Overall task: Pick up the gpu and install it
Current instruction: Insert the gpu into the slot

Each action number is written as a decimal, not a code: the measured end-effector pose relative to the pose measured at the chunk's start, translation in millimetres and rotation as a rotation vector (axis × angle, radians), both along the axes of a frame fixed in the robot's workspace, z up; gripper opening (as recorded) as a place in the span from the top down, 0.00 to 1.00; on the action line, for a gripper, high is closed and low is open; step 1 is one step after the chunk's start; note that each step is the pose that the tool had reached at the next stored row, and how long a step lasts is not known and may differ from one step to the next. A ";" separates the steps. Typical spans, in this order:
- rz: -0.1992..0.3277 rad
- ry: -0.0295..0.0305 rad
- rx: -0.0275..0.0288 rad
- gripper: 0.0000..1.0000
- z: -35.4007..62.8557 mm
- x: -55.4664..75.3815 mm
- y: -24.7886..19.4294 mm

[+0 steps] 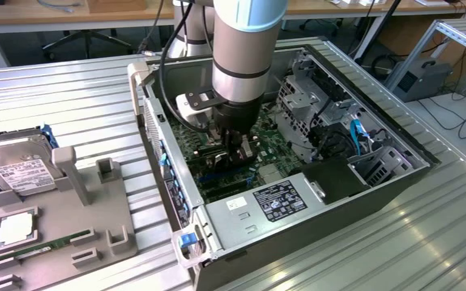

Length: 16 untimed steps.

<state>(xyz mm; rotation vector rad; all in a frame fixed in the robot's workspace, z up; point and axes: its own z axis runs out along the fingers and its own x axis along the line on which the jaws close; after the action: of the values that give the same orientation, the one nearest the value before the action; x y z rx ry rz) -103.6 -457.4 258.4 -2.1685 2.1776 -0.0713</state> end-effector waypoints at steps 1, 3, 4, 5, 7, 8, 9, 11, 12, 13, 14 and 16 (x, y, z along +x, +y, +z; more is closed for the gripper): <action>0.000 0.0000 0.0000 0.73 0.0 0.0 0.0; 0.000 0.0000 0.0000 0.73 0.0 0.0 0.0; 0.000 0.0000 0.0000 0.73 0.0 0.0 0.0; 0.000 0.0000 0.0001 0.73 0.0 0.0 0.0; 0.000 0.0000 0.0000 0.73 0.0 0.0 0.0; 0.000 0.0000 0.0000 0.73 -0.2 0.0 0.0; 0.000 -0.0002 0.0003 0.73 -0.8 0.0 0.0; 0.000 -0.0001 0.0001 0.73 -1.8 0.0 0.0; 0.000 0.0001 -0.0001 0.73 -2.2 0.0 0.0; 0.000 0.0001 -0.0001 0.73 -2.5 0.0 0.0; 0.000 0.0001 -0.0001 0.73 -3.0 0.0 0.0; 0.000 0.0001 -0.0001 0.73 -3.3 0.0 0.0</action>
<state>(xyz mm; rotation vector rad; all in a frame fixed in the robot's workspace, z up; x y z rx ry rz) -103.6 -457.4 255.1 -2.1686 2.1777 -0.0713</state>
